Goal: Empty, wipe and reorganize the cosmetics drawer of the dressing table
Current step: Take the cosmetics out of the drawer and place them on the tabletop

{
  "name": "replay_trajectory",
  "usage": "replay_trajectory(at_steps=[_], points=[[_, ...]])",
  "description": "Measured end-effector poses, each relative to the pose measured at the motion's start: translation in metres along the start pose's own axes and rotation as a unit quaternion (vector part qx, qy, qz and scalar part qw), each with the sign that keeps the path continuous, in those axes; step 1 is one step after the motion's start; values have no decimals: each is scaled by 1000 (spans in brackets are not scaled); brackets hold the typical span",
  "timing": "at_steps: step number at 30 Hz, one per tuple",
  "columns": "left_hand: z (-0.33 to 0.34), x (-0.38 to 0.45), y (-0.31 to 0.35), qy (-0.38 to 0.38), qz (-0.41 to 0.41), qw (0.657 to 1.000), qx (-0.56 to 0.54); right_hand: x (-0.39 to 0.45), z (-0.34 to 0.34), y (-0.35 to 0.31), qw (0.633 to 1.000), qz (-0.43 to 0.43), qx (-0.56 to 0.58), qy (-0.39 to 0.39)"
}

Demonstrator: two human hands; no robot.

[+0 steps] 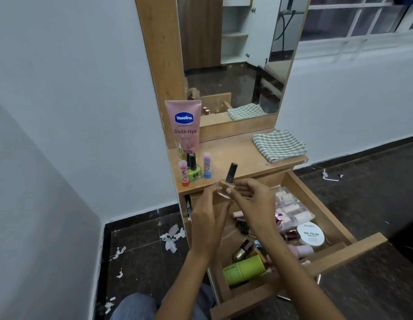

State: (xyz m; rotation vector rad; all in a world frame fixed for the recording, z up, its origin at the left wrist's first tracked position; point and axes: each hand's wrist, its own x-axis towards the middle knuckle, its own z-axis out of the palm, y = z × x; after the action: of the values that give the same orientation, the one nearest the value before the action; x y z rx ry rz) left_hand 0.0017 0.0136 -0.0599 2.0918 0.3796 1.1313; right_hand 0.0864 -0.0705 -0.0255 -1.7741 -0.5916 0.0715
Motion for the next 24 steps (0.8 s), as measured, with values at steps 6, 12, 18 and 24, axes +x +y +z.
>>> replay_trajectory(at_steps=[6, 12, 18, 24], points=[[20, -13, -19, -58, 16, 976, 209, 25, 18, 0, 995, -63, -37, 74], [25, -13, -24, -96, 13, 951, 295, 47, 41, 2, 990, -95, -94, 45], [27, -18, -22, -102, 1, 943, 318, 49, 9, 8, 988, -96, -108, 50], [27, -21, -20, -114, -1, 938, 328, 27, -19, 26, 895, -111, -382, -204]])
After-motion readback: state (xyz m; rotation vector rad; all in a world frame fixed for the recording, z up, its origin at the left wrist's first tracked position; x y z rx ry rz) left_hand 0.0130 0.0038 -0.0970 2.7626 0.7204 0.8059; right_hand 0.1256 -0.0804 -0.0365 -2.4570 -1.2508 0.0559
